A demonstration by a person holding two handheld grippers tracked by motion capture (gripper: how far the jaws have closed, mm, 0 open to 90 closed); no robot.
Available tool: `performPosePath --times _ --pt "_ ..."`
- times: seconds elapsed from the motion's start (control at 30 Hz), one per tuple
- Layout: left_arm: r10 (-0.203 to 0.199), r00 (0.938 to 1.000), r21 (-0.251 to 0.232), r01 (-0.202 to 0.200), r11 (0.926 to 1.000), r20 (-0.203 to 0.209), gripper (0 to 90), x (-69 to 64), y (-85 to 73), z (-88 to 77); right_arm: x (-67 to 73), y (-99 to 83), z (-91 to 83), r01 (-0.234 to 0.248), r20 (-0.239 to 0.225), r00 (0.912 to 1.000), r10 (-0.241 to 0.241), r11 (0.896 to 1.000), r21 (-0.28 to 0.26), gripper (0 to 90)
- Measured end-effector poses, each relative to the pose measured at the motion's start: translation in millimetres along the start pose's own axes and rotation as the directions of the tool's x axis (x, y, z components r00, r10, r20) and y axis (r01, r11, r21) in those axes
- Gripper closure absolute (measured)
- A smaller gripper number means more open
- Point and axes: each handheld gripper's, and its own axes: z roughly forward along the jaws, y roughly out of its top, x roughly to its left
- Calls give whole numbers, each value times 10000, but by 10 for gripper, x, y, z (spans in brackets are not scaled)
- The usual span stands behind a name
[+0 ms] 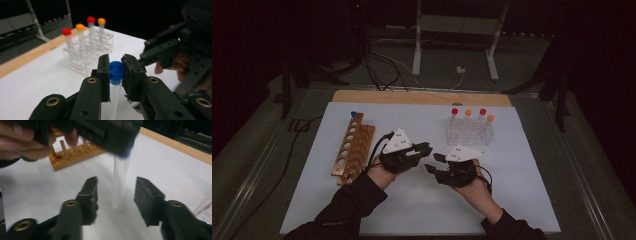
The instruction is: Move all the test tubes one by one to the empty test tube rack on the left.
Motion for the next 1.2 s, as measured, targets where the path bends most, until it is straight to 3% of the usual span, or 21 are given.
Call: performPosePath --times 0.17,0.37,0.53,0.7,0.87,1.2 --pt "45 9988 -129 -51 9999 -482 779 117 79 -130 -24 7 -10 -125 -79 9999 123 9997 -221 370" --pt "-31 9934 -165 13 9999 -1147 779 303 117 -289 -36 25 -36 -311 155 9994 318 9985 -441 209" --pt "-54 9845 -116 34 9999 -1753 779 469 128 -428 -54 29 -55 -472 299 9983 491 9969 -629 97" --pt "-240 9731 -104 222 9997 -2292 779 634 134 -575 -66 28 -68 -415 -53 9991 413 9971 -639 21" --pt "-524 9610 -216 484 9986 -2716 778 795 118 -724 -54 24 -65 -224 -52 9997 221 9977 -633 0" --pt "-1131 9137 -459 1034 9936 -3904 778 1162 31 -1005 -61 23 -65 -331 -154 9994 320 9966 -753 0"
